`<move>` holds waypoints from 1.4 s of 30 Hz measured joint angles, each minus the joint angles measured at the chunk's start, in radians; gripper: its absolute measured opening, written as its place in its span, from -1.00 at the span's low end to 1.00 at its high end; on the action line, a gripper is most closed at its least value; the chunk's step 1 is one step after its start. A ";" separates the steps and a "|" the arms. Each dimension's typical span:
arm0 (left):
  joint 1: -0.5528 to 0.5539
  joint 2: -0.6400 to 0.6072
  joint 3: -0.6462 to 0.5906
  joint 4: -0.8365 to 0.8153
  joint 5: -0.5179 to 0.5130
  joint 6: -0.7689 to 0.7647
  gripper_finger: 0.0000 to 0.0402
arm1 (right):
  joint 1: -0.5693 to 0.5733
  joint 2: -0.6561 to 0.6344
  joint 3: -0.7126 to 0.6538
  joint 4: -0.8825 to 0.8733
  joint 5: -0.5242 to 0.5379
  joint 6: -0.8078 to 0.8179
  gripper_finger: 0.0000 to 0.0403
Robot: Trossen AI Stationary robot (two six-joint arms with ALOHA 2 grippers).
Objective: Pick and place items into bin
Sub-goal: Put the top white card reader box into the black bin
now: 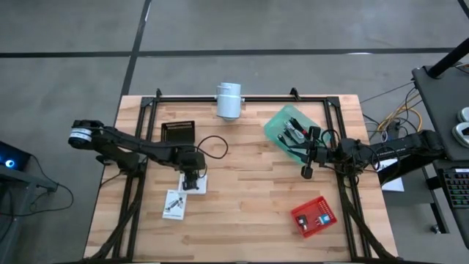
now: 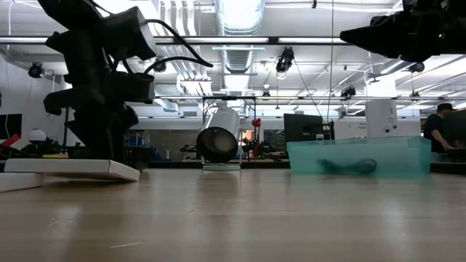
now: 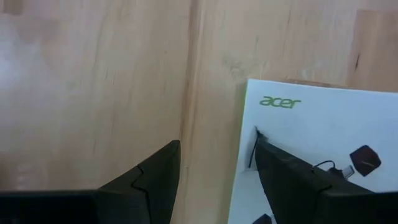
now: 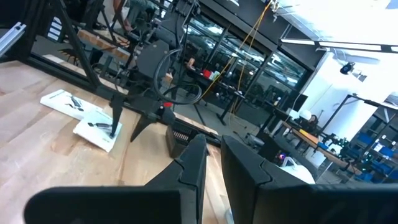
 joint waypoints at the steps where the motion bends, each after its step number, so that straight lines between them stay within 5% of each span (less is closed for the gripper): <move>1: 0.004 0.000 0.000 0.000 0.006 0.009 -0.05 | 0.000 0.000 0.000 0.000 0.000 0.000 -0.81; 42: 0.055 0.077 -0.024 0.033 0.148 0.057 -0.07 | 0.000 -0.001 0.000 -0.003 0.000 -0.011 -0.81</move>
